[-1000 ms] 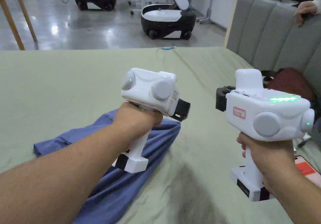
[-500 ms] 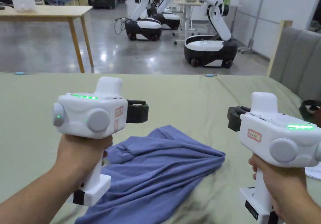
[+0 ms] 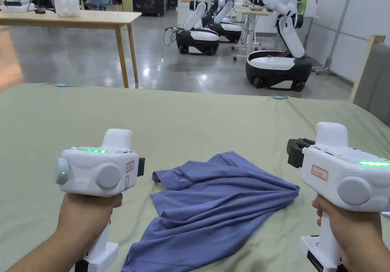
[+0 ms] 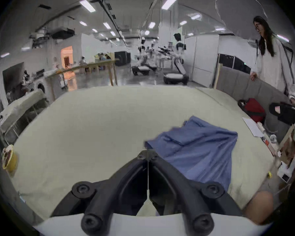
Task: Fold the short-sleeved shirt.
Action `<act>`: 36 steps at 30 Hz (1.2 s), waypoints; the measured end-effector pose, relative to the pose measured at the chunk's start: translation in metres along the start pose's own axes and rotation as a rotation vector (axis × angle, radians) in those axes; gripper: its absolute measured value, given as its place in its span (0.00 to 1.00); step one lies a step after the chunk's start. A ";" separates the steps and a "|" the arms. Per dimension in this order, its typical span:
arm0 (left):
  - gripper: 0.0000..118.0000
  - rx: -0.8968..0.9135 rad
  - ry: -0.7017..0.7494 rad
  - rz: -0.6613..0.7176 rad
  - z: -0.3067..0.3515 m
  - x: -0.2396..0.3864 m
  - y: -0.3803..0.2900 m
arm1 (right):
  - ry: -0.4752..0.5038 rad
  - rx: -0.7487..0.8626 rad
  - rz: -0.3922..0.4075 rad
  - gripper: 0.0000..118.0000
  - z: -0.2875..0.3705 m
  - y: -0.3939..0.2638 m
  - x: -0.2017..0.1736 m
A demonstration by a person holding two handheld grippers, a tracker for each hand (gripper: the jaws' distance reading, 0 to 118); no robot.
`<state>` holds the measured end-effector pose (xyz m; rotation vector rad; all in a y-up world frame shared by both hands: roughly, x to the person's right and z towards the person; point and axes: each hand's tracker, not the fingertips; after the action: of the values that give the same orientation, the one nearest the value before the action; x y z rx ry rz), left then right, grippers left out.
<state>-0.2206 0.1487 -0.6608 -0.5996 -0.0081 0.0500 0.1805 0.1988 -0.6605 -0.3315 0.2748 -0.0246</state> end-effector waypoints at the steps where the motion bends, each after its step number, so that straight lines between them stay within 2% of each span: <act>1: 0.00 -0.048 -0.046 -0.002 -0.005 -0.002 -0.004 | -0.001 -0.001 0.003 0.00 0.000 0.000 0.000; 3: 0.00 -0.136 -0.071 -0.053 -0.013 0.001 -0.014 | -0.006 -0.003 0.012 0.00 0.002 -0.001 -0.001; 4: 0.10 -0.178 -0.077 -0.088 -0.016 0.003 -0.021 | -0.006 -0.007 0.014 0.00 0.002 -0.002 -0.001; 5: 0.31 -0.203 -0.086 -0.136 -0.007 0.008 -0.030 | -0.004 -0.011 0.013 0.00 0.002 -0.003 -0.001; 7: 0.96 -0.275 -0.109 -0.190 -0.012 0.009 -0.049 | -0.006 -0.016 0.015 0.00 0.002 -0.008 0.000; 8: 1.00 -0.301 -0.123 -0.198 -0.013 0.009 -0.059 | -0.004 -0.024 0.014 0.00 0.001 -0.011 0.000; 12: 0.99 -0.407 -0.176 -0.280 -0.017 0.015 -0.089 | -0.002 -0.058 0.005 0.00 -0.006 -0.024 0.001; 14: 0.93 -0.445 -0.185 -0.348 -0.020 0.018 -0.100 | 0.000 -0.070 -0.001 0.00 -0.009 -0.029 0.000; 18: 0.65 -0.464 -0.205 -0.377 -0.013 0.026 -0.105 | 0.002 -0.089 -0.001 0.00 -0.016 -0.038 0.001; 20: 0.44 -0.530 -0.257 -0.386 -0.012 0.030 -0.108 | 0.001 -0.094 0.002 0.00 -0.014 -0.039 -0.002; 22: 0.36 -0.556 -0.250 -0.386 -0.020 0.025 -0.113 | 0.002 -0.102 0.002 0.00 -0.018 -0.041 -0.002; 23: 0.26 -0.542 -0.250 -0.388 -0.020 0.025 -0.113 | 0.001 -0.107 0.004 0.00 -0.020 -0.042 -0.002; 24: 0.07 -0.544 -0.254 -0.377 -0.021 0.025 -0.110 | 0.000 -0.116 0.008 0.00 -0.024 -0.044 -0.002; 25: 0.00 -0.535 -0.238 -0.340 -0.024 0.020 -0.111 | 0.001 -0.129 0.015 0.00 -0.029 -0.045 -0.002; 28: 0.00 -0.521 -0.247 -0.225 -0.030 0.009 -0.097 | -0.014 -0.165 0.046 0.00 -0.056 -0.048 0.004; 29: 0.00 -0.520 -0.240 -0.249 -0.039 0.003 -0.090 | -0.022 -0.189 0.054 0.01 -0.068 -0.045 0.006; 30: 0.00 -0.516 -0.231 -0.257 -0.043 0.001 -0.086 | -0.031 -0.214 0.058 0.07 -0.082 -0.042 0.008; 32: 0.00 -0.497 -0.215 -0.229 -0.052 -0.005 -0.072 | -0.033 -0.278 0.066 0.43 -0.114 -0.032 0.015; 34: 0.00 -0.475 -0.229 -0.168 -0.064 -0.014 -0.060 | -0.020 -0.339 0.097 0.73 -0.148 -0.022 0.018; 36: 0.00 -0.465 -0.231 -0.160 -0.073 -0.020 -0.048 | -0.004 -0.383 0.114 0.89 -0.185 -0.011 0.025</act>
<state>-0.2371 0.0670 -0.6941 -1.0531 -0.2984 -0.0397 0.1550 0.1283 -0.8315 -0.6956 0.2935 0.1423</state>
